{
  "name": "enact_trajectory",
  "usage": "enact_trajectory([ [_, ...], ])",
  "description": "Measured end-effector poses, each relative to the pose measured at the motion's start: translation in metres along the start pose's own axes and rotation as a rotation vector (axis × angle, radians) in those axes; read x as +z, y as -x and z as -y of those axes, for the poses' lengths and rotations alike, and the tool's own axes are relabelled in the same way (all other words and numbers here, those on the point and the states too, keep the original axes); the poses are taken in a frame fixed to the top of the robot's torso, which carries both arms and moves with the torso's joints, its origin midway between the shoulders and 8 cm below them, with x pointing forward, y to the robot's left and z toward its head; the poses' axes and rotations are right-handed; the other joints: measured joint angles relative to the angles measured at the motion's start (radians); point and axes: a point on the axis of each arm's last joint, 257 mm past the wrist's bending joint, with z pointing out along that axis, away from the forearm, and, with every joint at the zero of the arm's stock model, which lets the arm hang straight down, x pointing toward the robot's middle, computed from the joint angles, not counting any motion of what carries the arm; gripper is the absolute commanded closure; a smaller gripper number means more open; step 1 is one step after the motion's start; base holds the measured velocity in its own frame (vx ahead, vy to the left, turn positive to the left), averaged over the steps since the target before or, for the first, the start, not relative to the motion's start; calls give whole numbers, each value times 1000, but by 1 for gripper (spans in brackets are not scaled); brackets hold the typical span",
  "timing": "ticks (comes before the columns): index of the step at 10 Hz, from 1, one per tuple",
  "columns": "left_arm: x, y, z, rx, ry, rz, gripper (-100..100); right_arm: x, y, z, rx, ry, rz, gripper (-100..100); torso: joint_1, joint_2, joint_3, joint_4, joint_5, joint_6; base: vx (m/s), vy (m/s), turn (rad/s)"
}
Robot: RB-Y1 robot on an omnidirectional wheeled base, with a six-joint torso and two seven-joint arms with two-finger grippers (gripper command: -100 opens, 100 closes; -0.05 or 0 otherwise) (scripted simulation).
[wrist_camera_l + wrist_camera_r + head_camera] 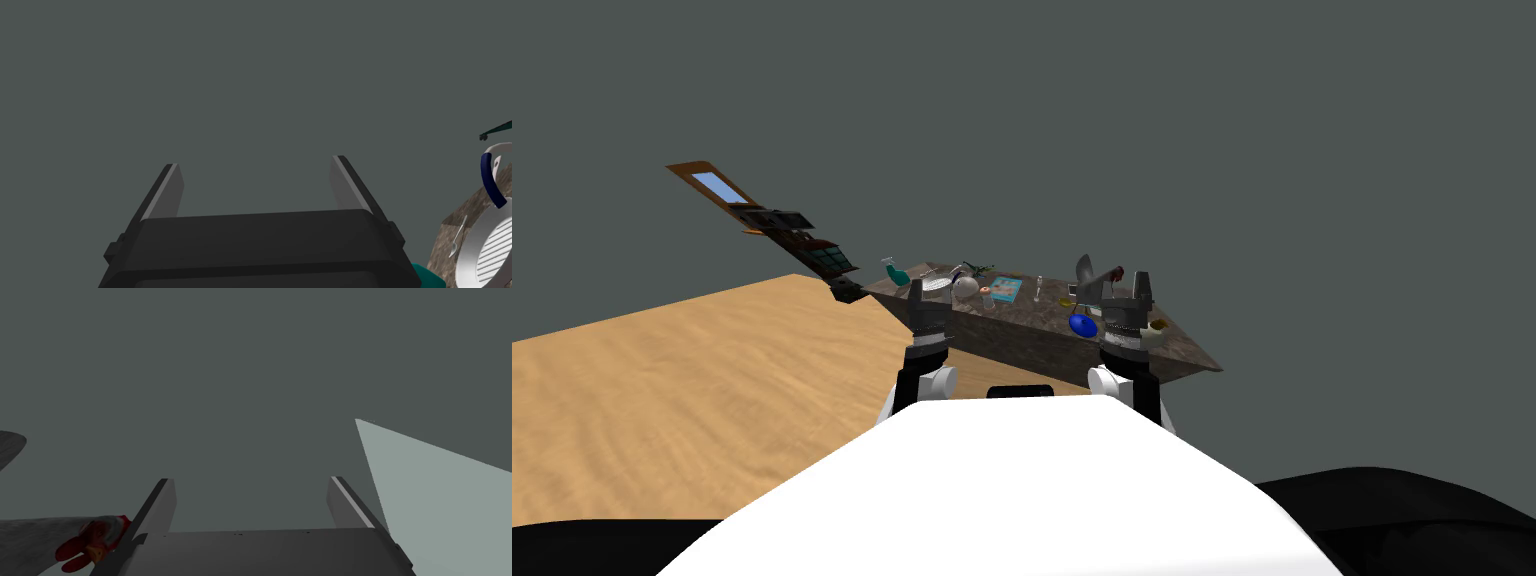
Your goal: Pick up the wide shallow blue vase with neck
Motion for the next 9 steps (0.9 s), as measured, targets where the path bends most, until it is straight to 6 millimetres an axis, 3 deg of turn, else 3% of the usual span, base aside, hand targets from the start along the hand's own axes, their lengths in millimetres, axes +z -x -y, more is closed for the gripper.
enact_trajectory([
  [9,0,0,0,0,0,0,0,-14,-47,10,-140,-39,-278,-100,-5,0,0,0,-1,0,5,-55,28],
])
